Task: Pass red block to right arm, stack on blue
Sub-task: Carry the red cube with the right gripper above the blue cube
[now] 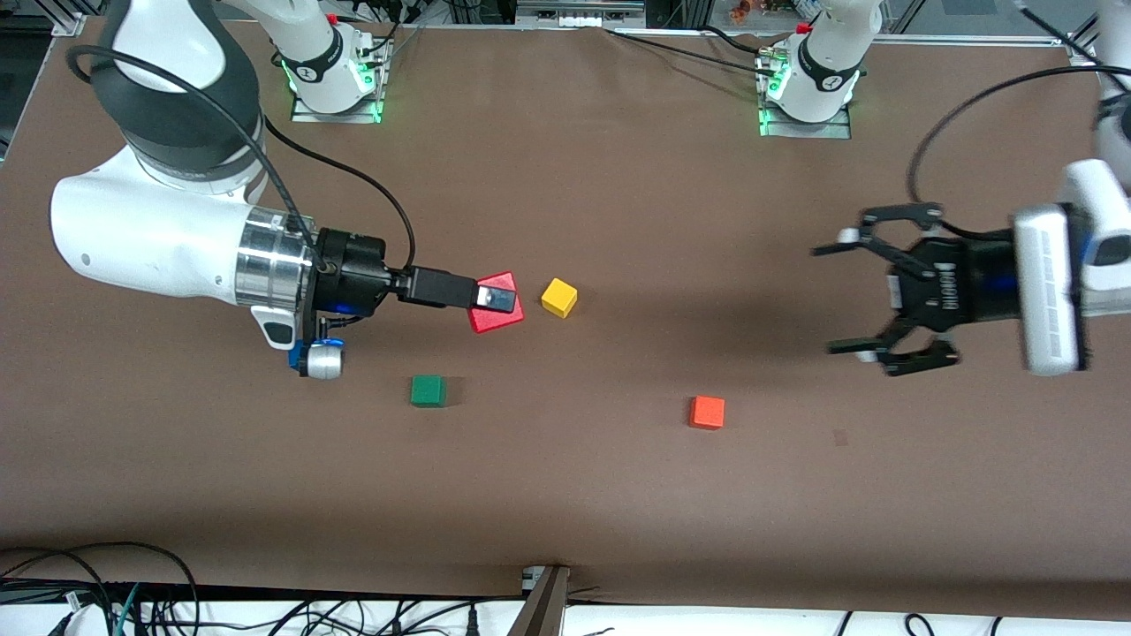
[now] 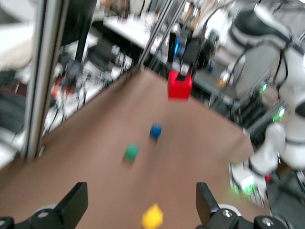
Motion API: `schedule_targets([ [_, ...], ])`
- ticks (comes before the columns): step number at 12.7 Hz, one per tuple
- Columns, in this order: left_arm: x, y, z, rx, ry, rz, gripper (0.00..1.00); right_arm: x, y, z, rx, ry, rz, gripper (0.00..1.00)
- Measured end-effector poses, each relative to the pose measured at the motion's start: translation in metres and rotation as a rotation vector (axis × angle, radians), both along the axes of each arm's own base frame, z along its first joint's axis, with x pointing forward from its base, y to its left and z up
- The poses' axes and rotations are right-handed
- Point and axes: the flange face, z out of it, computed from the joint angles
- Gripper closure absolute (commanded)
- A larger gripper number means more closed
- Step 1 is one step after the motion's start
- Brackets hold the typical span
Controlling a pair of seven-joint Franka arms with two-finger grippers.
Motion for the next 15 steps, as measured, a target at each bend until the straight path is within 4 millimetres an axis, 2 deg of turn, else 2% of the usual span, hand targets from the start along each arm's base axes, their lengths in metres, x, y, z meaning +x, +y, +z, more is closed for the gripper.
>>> schedule_targets([
  [2, -0.007, 0.06, -0.023, 0.159, 0.053, -0.005, 0.0, -0.002, -0.001, -0.031, -0.177, -0.019, 0.039, 1.0],
  [5, -0.021, 0.129, -0.06, 0.453, 0.171, 0.007, 0.0, -0.004, -0.007, -0.092, -0.402, -0.036, 0.124, 1.0],
  [8, -0.028, 0.192, -0.092, 0.713, 0.255, 0.07, 0.0, -0.003, -0.023, -0.147, -0.643, -0.049, 0.205, 1.0],
  [11, -0.033, 0.229, -0.101, 0.852, 0.295, 0.128, 0.0, -0.005, -0.043, -0.187, -0.88, -0.082, 0.279, 1.0],
  [13, -0.034, 0.239, -0.1, 0.916, 0.297, 0.14, 0.0, -0.011, -0.062, -0.213, -0.984, -0.076, 0.31, 1.0],
  [15, -0.035, 0.242, -0.099, 0.962, 0.293, 0.143, 0.0, -0.017, -0.089, -0.228, -1.066, -0.067, 0.325, 1.0],
])
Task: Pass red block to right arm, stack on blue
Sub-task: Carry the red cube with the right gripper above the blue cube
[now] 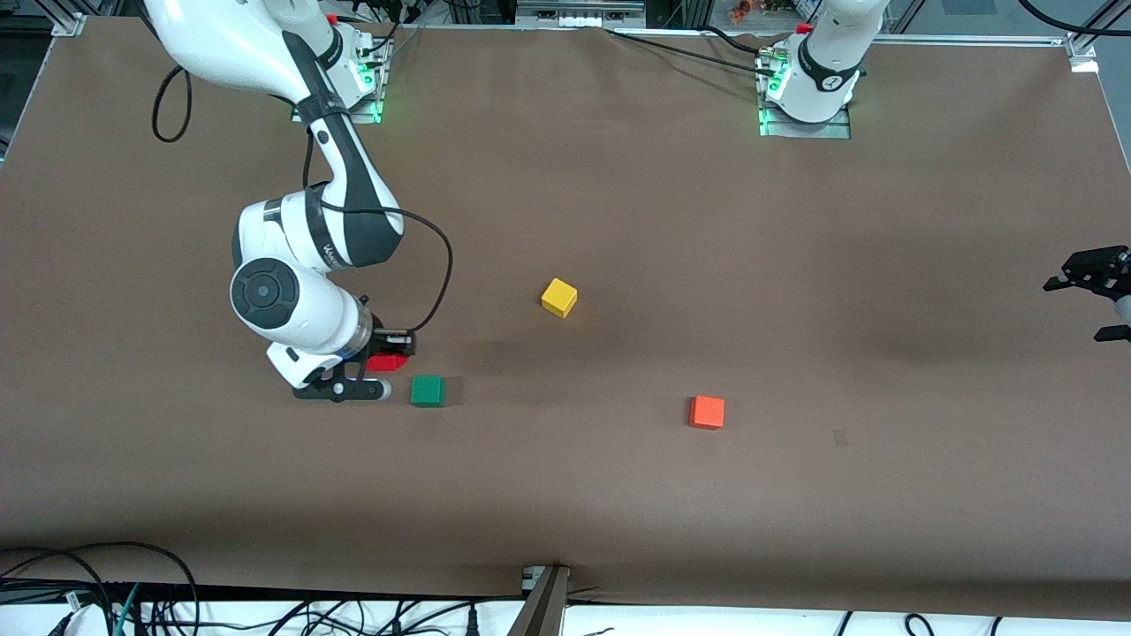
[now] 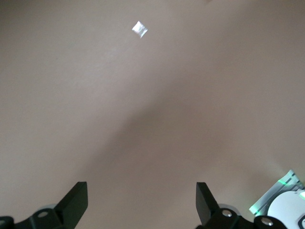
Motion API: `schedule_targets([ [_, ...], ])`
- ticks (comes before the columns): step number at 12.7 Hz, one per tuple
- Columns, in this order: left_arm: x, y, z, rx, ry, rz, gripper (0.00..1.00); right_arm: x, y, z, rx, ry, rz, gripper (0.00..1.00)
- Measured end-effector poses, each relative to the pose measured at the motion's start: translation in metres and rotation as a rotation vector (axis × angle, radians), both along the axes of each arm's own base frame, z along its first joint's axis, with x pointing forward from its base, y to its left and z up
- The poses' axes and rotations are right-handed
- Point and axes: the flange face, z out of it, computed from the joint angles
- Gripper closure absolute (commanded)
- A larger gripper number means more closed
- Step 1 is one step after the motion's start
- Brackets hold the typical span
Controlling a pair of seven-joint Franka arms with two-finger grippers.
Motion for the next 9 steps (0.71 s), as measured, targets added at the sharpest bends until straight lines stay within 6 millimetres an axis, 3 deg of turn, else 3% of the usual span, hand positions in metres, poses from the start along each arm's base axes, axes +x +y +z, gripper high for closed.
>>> schedule_targets([
  [3, 0.003, -0.017, 0.012, 0.03, -0.023, -0.026, 0.0, -0.016, -0.039, -0.005, -0.083, -0.03, 0.03, 1.0],
  [6, 0.009, -0.071, 0.033, 0.11, -0.05, -0.069, 0.0, -0.036, -0.074, -0.018, -0.096, -0.079, 0.097, 1.0],
  [9, 0.013, -0.105, 0.061, 0.212, -0.133, -0.048, 0.0, -0.054, -0.125, -0.029, -0.093, -0.131, 0.191, 1.0],
])
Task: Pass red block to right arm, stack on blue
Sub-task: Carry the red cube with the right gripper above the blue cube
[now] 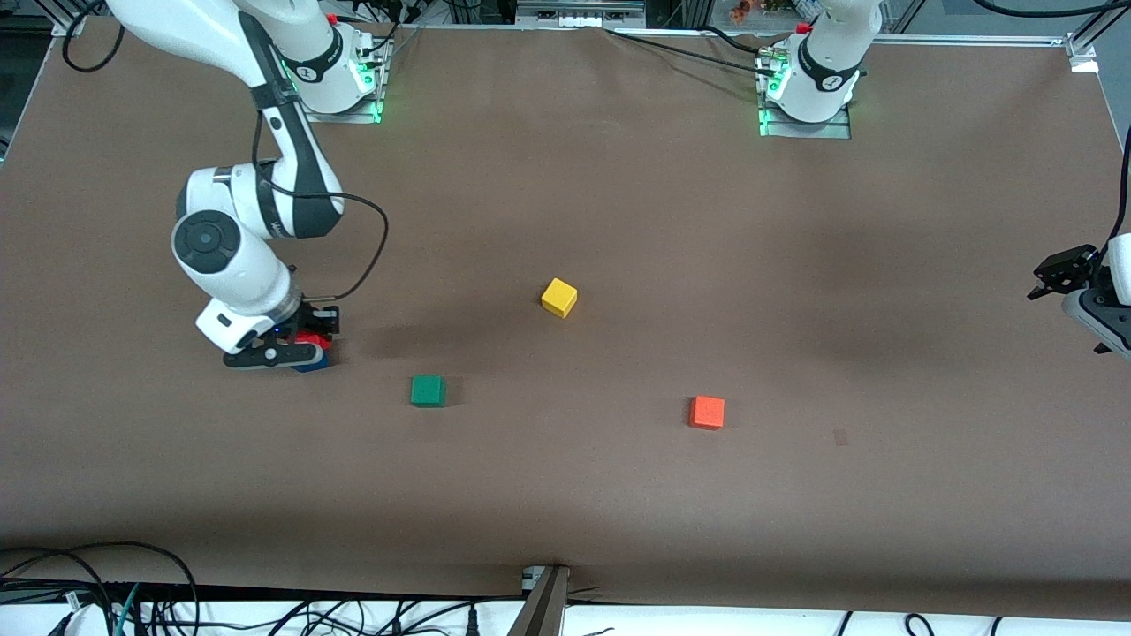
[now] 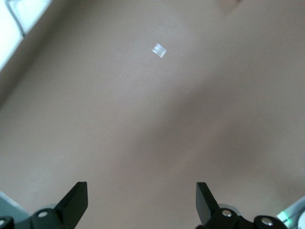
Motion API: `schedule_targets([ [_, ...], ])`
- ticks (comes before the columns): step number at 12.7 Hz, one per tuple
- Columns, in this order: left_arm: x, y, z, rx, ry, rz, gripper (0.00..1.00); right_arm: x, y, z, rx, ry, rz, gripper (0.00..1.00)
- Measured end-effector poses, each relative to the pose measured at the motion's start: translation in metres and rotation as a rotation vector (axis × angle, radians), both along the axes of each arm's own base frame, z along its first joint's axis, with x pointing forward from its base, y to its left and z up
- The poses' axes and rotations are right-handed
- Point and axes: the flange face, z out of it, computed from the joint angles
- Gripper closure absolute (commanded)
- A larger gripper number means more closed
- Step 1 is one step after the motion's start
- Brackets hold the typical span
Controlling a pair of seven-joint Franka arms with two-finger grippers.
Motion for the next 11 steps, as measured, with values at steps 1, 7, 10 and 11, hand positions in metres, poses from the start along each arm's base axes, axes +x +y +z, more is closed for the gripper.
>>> schedule_targets([
  [1, -0.004, -0.012, 0.011, 0.021, -0.019, 0.025, 0.0, -0.006, -0.012, -0.005, 0.002, -0.022, 0.025, 1.0],
  [7, -0.064, -0.079, 0.039, 0.151, -0.077, 0.291, 0.0, -0.028, -0.027, -0.031, 0.007, -0.136, 0.15, 1.0],
  [10, -0.088, -0.057, 0.034, 0.037, -0.084, 0.48, 0.0, -0.029, -0.03, -0.038, 0.001, -0.165, 0.175, 1.0],
  [11, -0.094, -0.043, 0.027, -0.005, -0.081, 0.54, 0.0, -0.029, -0.03, -0.042, -0.001, -0.167, 0.177, 1.0],
])
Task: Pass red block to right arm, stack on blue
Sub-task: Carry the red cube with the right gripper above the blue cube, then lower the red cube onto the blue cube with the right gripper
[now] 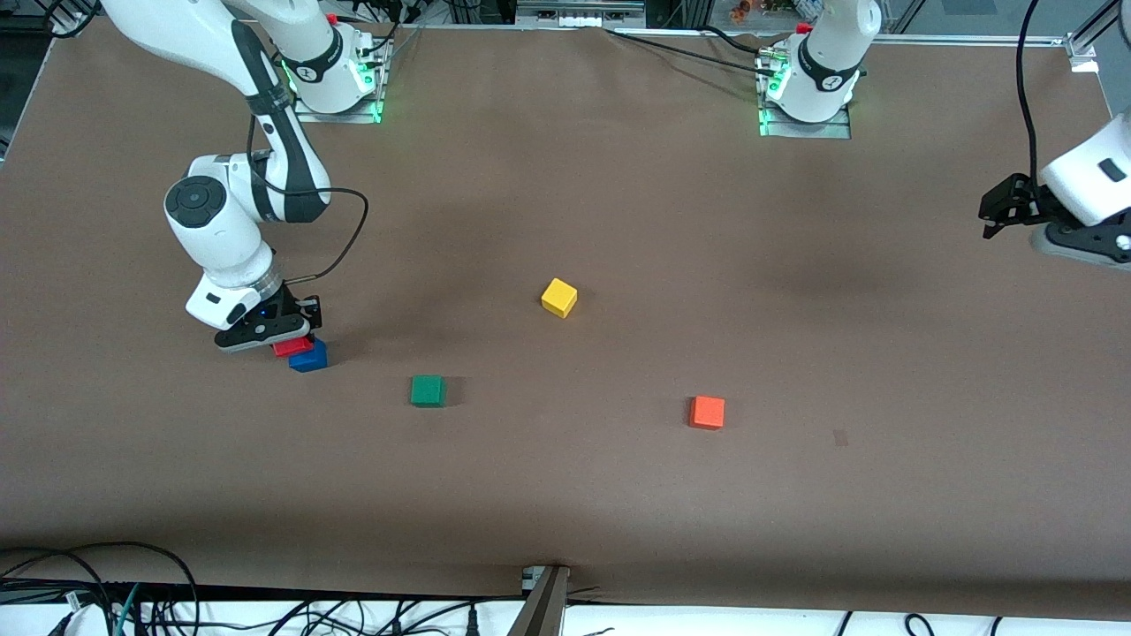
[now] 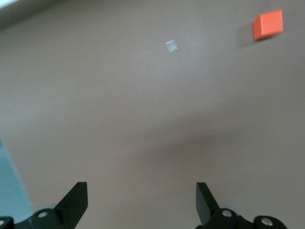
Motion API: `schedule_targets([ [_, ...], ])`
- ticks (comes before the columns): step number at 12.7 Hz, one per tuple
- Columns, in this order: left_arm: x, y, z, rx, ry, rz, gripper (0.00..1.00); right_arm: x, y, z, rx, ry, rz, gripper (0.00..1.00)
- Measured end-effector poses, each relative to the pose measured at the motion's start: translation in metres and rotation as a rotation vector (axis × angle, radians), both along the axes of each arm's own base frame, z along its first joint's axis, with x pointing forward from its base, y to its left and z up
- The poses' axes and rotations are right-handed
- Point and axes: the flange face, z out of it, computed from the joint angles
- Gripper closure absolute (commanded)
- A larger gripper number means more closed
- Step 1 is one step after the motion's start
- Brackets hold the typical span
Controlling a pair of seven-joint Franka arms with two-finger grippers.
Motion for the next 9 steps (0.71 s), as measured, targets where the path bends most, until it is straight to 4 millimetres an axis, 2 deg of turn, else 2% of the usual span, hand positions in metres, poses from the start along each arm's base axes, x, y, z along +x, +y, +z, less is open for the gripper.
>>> schedule_targets([
  [2, -0.007, 0.019, -0.017, -0.07, -0.009, 0.114, 0.0, 0.0, -0.002, -0.008, -0.005, 0.0, -0.002, 1.0],
  [3, -0.009, 0.022, -0.023, -0.085, -0.014, 0.151, 0.0, 0.0, -0.006, -0.012, -0.006, 0.001, -0.011, 1.0],
  [4, -0.011, 0.02, -0.028, -0.088, -0.014, 0.173, 0.0, 0.001, -0.011, -0.015, -0.006, 0.002, -0.022, 1.0],
  [6, -0.012, 0.005, -0.031, -0.086, -0.017, 0.207, 0.0, 0.002, -0.017, -0.016, -0.002, -0.004, -0.037, 1.0],
  [9, -0.013, -0.013, -0.03, -0.084, -0.021, 0.219, 0.0, 0.002, -0.017, -0.016, 0.015, -0.005, -0.061, 1.0],
])
